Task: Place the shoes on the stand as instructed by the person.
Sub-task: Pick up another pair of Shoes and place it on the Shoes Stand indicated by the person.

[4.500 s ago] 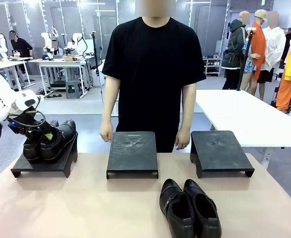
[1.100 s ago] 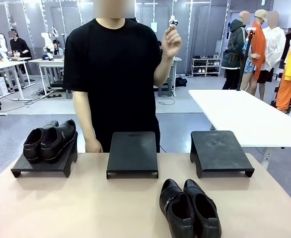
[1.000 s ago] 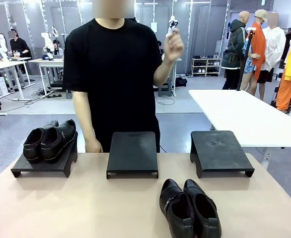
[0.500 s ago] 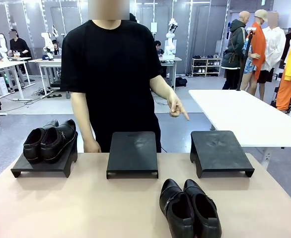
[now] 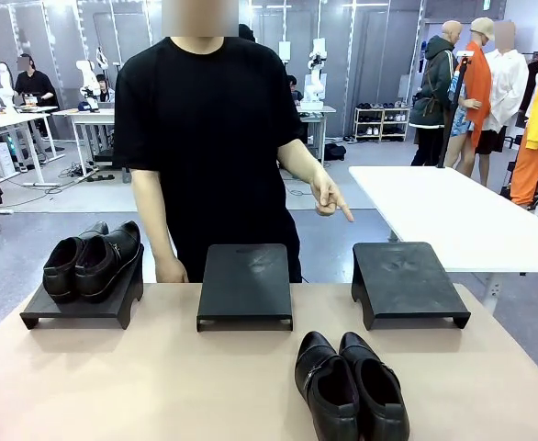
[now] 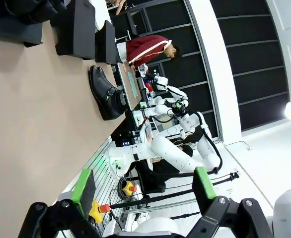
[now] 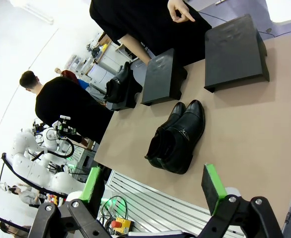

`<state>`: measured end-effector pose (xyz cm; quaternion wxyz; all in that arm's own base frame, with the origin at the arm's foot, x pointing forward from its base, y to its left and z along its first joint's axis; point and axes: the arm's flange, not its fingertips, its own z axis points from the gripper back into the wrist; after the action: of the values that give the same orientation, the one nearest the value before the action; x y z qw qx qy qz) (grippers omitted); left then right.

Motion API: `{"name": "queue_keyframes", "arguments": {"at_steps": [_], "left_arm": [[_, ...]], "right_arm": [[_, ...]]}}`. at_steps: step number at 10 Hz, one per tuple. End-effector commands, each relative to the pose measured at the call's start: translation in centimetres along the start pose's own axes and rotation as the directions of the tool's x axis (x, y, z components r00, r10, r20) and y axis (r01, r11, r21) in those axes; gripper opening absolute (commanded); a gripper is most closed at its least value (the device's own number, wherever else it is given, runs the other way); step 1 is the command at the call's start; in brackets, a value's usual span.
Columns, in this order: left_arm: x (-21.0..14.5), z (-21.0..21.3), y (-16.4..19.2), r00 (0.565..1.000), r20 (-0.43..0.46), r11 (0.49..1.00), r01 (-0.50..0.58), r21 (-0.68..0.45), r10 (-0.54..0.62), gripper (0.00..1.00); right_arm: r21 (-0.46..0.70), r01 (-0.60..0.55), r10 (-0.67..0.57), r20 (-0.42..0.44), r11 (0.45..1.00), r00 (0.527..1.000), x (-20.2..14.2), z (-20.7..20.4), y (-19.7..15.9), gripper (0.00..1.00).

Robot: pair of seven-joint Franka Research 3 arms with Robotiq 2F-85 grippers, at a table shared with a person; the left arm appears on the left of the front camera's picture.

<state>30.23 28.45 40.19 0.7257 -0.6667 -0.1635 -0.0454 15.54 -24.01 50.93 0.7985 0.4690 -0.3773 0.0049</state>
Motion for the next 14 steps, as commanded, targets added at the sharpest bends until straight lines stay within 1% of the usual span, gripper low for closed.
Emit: {"name": "queue_keyframes", "arguments": {"at_steps": [1,2,3,4,5,6,7,8,9,10,11,12,13,14], "left_arm": [[-0.3,-0.2,-0.2,1.0,-0.002,1.0,0.003,0.024,-0.003,1.0],[-0.3,-0.2,-0.2,1.0,-0.002,1.0,0.003,0.024,-0.003,1.0],[-0.3,-0.2,-0.2,1.0,-0.002,1.0,0.003,0.024,-0.003,1.0],[-0.3,-0.2,-0.2,1.0,-0.002,1.0,0.003,0.024,-0.003,1.0],[-0.3,-0.2,-0.2,1.0,-0.002,1.0,0.003,0.024,-0.003,1.0],[-0.3,-0.2,-0.2,1.0,-0.002,1.0,0.003,0.024,-0.003,1.0],[-0.3,-0.2,-0.2,1.0,-0.002,1.0,0.003,0.024,-0.003,1.0],[-0.3,-0.2,-0.2,1.0,-0.002,1.0,0.003,0.024,-0.003,1.0],[-0.3,-0.2,-0.2,1.0,-0.002,1.0,0.003,0.024,-0.003,1.0],[-0.3,-0.2,-0.2,1.0,-0.002,1.0,0.003,0.024,-0.003,1.0],[-0.3,-0.2,-0.2,1.0,-0.002,1.0,0.003,0.024,-0.003,1.0],[-0.3,-0.2,-0.2,1.0,-0.002,1.0,0.003,0.024,-0.003,1.0],[-0.3,-0.2,-0.2,1.0,-0.002,1.0,0.003,0.024,-0.003,1.0],[-0.3,-0.2,-0.2,1.0,-0.002,1.0,0.003,0.024,-0.003,1.0]], "right_arm": [[-0.026,-0.005,0.002,-0.122,1.0,0.993,1.6,-1.3,4.5,1.0],[-0.076,0.0,-0.02,-0.261,0.997,0.965,2.7,-3.7,7.1,1.0],[-0.108,-0.022,-0.02,-0.374,0.994,0.927,3.7,-6.7,9.7,1.0],[-0.15,-0.04,-0.037,-0.476,0.988,0.879,4.9,-10.4,12.1,1.0],[-0.192,-0.041,-0.071,-0.54,0.981,0.839,5.4,-13.8,13.8,1.0],[-0.258,-0.066,-0.105,-0.595,0.964,0.796,5.7,-17.2,15.3,1.0],[-0.306,-0.082,-0.135,-0.626,0.949,0.768,5.7,-20.2,16.5,1.0],[-0.339,-0.094,-0.155,-0.637,0.936,0.755,5.3,-23.4,17.6,1.0],[-0.389,-0.111,-0.178,-0.635,0.915,0.752,4.8,-25.8,18.0,1.0],[-0.405,-0.109,-0.197,-0.641,0.908,0.742,4.1,-28.1,18.1,1.0],[-0.444,-0.114,-0.214,-0.621,0.889,0.754,3.3,-30.4,17.9,1.0],[-0.506,-0.129,-0.237,-0.594,0.853,0.769,2.3,-33.0,17.6,1.0],[-0.493,-0.104,-0.251,-0.6,0.864,0.76,1.1,-35.2,17.7,1.0],[-0.546,-0.149,-0.24,-0.576,0.825,0.781,-0.2,-37.7,17.6,1.0]]}}
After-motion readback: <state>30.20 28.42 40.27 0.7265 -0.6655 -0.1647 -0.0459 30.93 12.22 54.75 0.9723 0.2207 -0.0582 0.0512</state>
